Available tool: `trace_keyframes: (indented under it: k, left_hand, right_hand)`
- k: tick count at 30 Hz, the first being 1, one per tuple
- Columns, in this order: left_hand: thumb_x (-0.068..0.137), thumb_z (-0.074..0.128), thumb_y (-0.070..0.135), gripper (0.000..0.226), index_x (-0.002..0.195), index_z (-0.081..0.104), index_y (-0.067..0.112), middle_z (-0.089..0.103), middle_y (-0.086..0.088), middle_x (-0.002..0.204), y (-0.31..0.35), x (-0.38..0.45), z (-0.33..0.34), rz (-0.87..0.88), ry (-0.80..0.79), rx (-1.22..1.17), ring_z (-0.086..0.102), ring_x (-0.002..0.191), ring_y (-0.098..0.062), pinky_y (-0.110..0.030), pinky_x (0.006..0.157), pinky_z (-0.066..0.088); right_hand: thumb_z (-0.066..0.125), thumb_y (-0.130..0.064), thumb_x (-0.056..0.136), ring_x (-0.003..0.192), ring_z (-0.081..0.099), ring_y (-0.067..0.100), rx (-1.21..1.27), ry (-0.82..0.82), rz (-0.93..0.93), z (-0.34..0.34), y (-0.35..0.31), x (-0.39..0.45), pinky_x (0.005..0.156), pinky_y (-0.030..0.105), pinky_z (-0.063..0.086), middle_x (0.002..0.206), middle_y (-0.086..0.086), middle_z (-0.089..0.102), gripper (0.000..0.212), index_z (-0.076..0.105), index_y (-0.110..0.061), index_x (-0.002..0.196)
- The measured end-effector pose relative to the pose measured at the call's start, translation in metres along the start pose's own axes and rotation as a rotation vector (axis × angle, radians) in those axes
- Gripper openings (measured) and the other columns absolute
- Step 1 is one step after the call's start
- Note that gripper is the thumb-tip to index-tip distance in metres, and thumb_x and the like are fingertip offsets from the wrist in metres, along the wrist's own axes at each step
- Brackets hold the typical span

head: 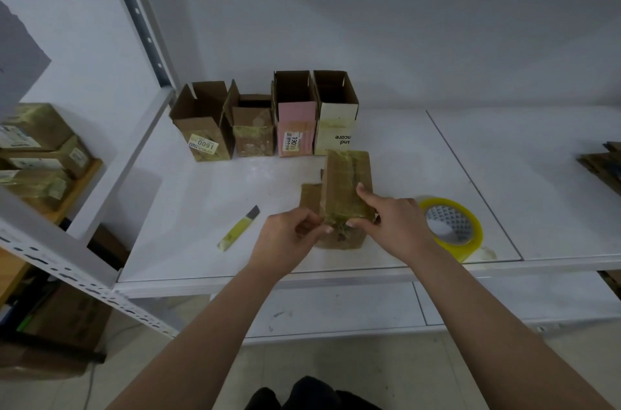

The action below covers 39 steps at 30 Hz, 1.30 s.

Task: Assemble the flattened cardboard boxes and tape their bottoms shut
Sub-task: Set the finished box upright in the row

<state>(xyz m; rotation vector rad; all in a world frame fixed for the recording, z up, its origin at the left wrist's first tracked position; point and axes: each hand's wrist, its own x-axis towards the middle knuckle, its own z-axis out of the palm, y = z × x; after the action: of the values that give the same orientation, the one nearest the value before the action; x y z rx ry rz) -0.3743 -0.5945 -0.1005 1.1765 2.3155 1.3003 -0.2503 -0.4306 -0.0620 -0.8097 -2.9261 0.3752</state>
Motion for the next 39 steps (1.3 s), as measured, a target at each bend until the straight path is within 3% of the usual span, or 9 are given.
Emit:
trace_keyframes:
  k: [3,7,13,21,25,28,34,37,39]
  left_hand:
    - [0.099,0.054,0.022,0.018,0.092,0.070,0.019,0.073,0.008,0.086,-0.007,0.004,-0.012,0.032,-0.121,-0.081,0.069,0.082,-0.004,-0.023,0.073,0.054]
    - [0.087,0.070,0.015,0.010,0.088,0.067,0.024,0.071,0.007,0.083,-0.007,0.014,-0.015,0.072,-0.140,-0.005,0.066,0.079,-0.006,-0.028,0.075,0.054]
    - [0.076,0.080,0.033,0.025,0.076,0.056,0.025,0.062,0.009,0.070,0.003,0.027,-0.004,0.068,-0.096,0.140,0.060,0.068,-0.012,-0.029,0.065,0.050]
    - [0.092,0.059,0.043,0.032,0.099,0.048,0.014,0.063,-0.002,0.087,0.008,0.023,0.006,0.066,-0.096,0.445,0.062,0.078,-0.026,-0.035,0.064,0.047]
    - [0.079,0.070,0.053,0.052,0.110,0.046,0.018,0.053,0.003,0.107,0.015,0.026,-0.002,0.028,-0.086,0.432,0.057,0.092,-0.018,-0.035,0.072,0.049]
    - [0.075,0.077,0.044,0.075,0.137,0.042,0.022,0.041,0.002,0.139,0.023,0.033,0.000,0.167,-0.121,0.415,0.038,0.127,-0.017,-0.038,0.096,0.048]
    - [0.091,0.065,0.023,0.065,0.149,0.035,0.022,0.025,0.006,0.159,0.028,0.040,0.010,0.179,-0.275,0.451,0.011,0.149,-0.014,-0.033,0.118,0.023]
    - [0.089,0.067,0.026,0.066,0.148,0.037,0.021,0.026,0.005,0.158,0.030,0.042,0.009,0.165,-0.282,0.445,0.012,0.149,-0.015,-0.033,0.119,0.021]
    - [0.089,0.068,0.026,0.067,0.148,0.037,0.022,0.026,0.006,0.158,0.031,0.042,0.009,0.155,-0.282,0.440,0.013,0.148,-0.015,-0.033,0.119,0.021]
  right_hand:
    - [0.050,-0.060,0.091,0.101,0.063,0.023,0.006,-0.002,-0.004,0.000,0.000,0.001,0.098,0.037,0.041,0.096,0.001,0.071,0.071,0.027,-0.031,0.152]
    - [0.050,-0.060,0.091,0.101,0.063,0.024,0.008,-0.006,-0.010,0.001,0.000,0.002,0.099,0.038,0.041,0.097,0.002,0.071,0.072,0.027,-0.030,0.152]
    - [0.052,-0.059,0.091,0.097,0.064,0.024,0.021,0.001,-0.036,0.002,0.003,0.003,0.095,0.037,0.042,0.095,0.003,0.071,0.071,0.029,-0.029,0.152]
    - [0.053,-0.059,0.090,0.095,0.065,0.024,0.017,0.018,-0.063,0.006,0.005,0.007,0.094,0.035,0.043,0.093,0.003,0.071,0.071,0.032,-0.029,0.151]
    - [0.053,-0.060,0.089,0.095,0.065,0.024,0.003,0.027,-0.057,0.007,0.006,0.007,0.093,0.035,0.043,0.093,0.003,0.071,0.071,0.032,-0.031,0.151]
    - [0.053,-0.055,0.092,0.096,0.065,0.029,-0.007,0.069,-0.071,0.010,0.005,0.006,0.093,0.035,0.043,0.095,0.006,0.072,0.069,0.031,-0.030,0.151]
    - [0.064,-0.046,0.090,0.089,0.070,0.023,0.209,0.145,-0.060,0.029,0.022,-0.005,0.093,0.039,0.047,0.101,0.000,0.074,0.075,0.031,-0.018,0.151]
    - [0.060,-0.060,0.085,0.080,0.071,0.022,0.115,0.294,0.060,0.040,0.023,-0.012,0.085,0.038,0.045,0.082,-0.003,0.075,0.050,0.065,-0.017,0.110]
    - [0.054,-0.060,0.081,0.054,0.065,0.027,0.079,0.425,-0.006,0.049,0.023,-0.013,0.067,0.035,0.047,0.055,0.000,0.066,0.046,0.066,-0.017,0.069]
